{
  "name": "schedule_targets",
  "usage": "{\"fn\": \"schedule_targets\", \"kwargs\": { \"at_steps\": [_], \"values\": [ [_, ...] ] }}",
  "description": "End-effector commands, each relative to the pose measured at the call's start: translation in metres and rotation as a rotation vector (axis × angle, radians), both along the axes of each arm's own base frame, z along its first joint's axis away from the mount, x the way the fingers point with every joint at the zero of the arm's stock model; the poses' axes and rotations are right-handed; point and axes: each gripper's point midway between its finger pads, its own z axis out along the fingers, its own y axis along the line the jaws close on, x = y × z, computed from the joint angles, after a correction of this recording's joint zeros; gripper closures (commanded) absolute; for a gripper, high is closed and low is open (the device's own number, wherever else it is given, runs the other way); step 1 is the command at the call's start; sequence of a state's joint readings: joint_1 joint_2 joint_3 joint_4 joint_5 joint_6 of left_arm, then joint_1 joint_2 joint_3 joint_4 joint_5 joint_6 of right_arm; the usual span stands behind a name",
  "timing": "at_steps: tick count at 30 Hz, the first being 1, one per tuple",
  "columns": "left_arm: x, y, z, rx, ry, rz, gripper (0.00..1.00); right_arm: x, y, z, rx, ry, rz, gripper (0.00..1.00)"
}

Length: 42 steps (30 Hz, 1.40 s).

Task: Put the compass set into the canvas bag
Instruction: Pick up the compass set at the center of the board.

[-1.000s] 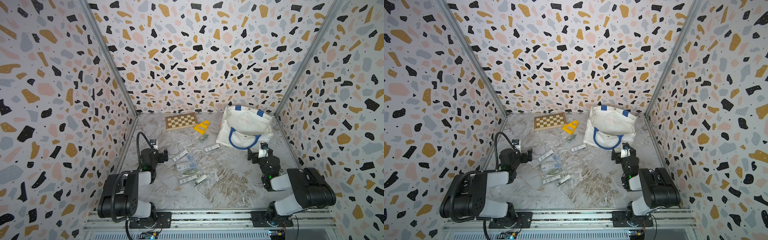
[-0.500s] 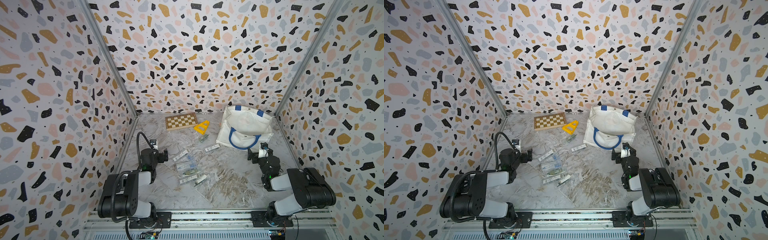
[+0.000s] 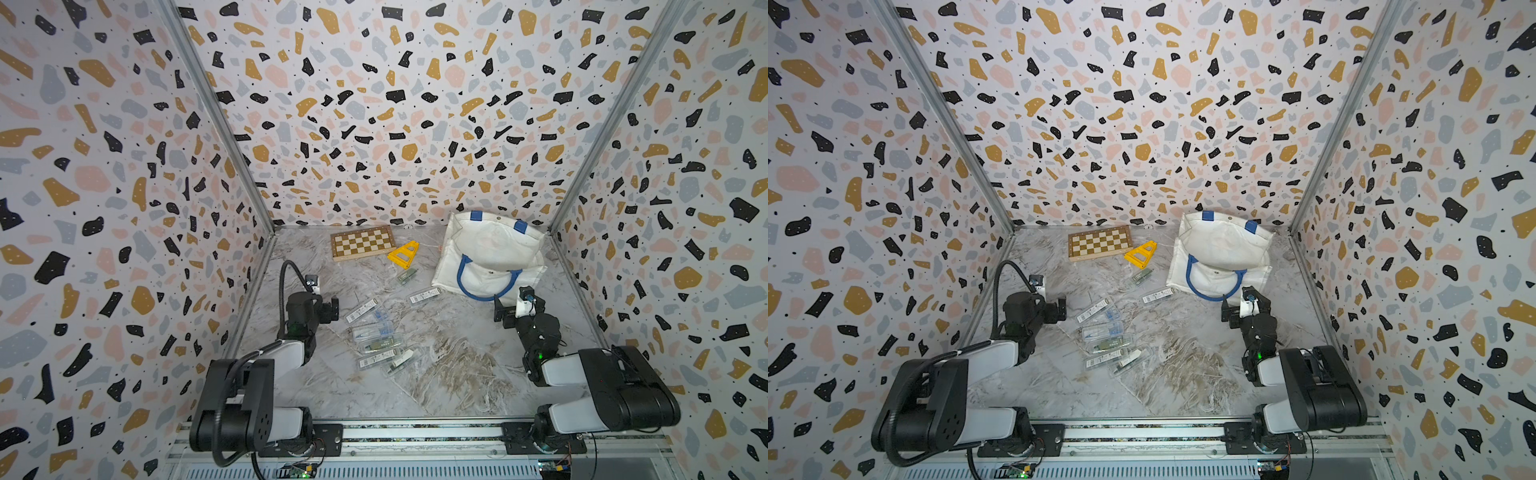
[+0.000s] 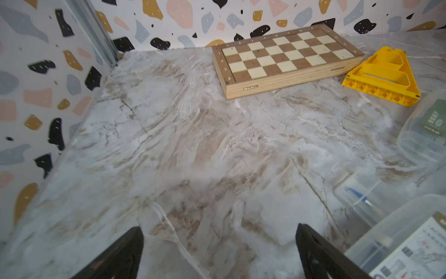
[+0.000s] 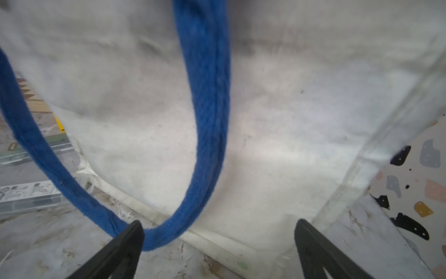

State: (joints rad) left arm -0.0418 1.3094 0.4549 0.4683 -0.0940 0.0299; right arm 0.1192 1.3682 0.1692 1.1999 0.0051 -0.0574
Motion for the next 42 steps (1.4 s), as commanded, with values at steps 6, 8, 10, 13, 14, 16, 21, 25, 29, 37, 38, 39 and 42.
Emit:
{"fn": "schedule_targets", "kwargs": {
  "at_steps": [6,8,10,13,14,16,21,25,29,37,38,39,42],
  "values": [
    [-0.019,0.029,0.060,-0.075,0.040,0.279,0.01,0.011,0.001,0.038,0.269,0.158,-0.061,0.01],
    [-0.022,0.006,0.054,-0.160,0.078,0.171,0.00,0.007,0.010,0.032,0.461,0.265,-0.034,0.01],
    [-0.028,-0.016,0.046,-0.241,0.106,0.103,0.00,-0.001,0.024,0.027,0.583,0.351,0.066,0.01],
    [-0.044,-0.053,0.037,-0.246,0.164,-0.034,0.04,-0.019,0.056,0.023,0.612,0.423,0.226,0.01],
    [-0.049,-0.062,0.034,-0.228,0.197,-0.078,0.07,-0.024,0.064,0.020,0.584,0.449,0.237,0.01],
    [-0.060,-0.079,0.027,-0.186,0.274,-0.185,0.16,-0.035,0.085,0.016,0.482,0.488,0.260,0.01],
    [-0.056,-0.118,0.021,-0.159,0.358,-0.397,0.24,-0.061,0.119,0.008,0.395,0.544,0.334,0.01],
    [-0.054,-0.124,0.011,-0.065,0.445,-0.479,0.27,-0.074,0.126,0.006,0.379,0.564,0.359,0.01],
    [-0.061,-0.136,0.014,-0.026,0.443,-0.618,0.26,-0.082,0.133,0.016,0.393,0.549,0.407,0.01],
    [-0.053,-0.134,-0.016,0.095,0.570,-0.702,0.26,-0.106,0.162,0.006,0.378,0.610,0.510,0.01],
    [-0.051,-0.134,-0.019,0.105,0.577,-0.704,0.26,-0.109,0.165,0.005,0.374,0.615,0.521,0.01],
    [-0.049,-0.134,-0.022,0.113,0.586,-0.708,0.26,-0.111,0.169,0.004,0.370,0.618,0.531,0.01],
    [-0.044,-0.134,-0.033,0.133,0.610,-0.719,0.27,-0.115,0.177,0.000,0.354,0.632,0.548,0.01]
  ]
}}
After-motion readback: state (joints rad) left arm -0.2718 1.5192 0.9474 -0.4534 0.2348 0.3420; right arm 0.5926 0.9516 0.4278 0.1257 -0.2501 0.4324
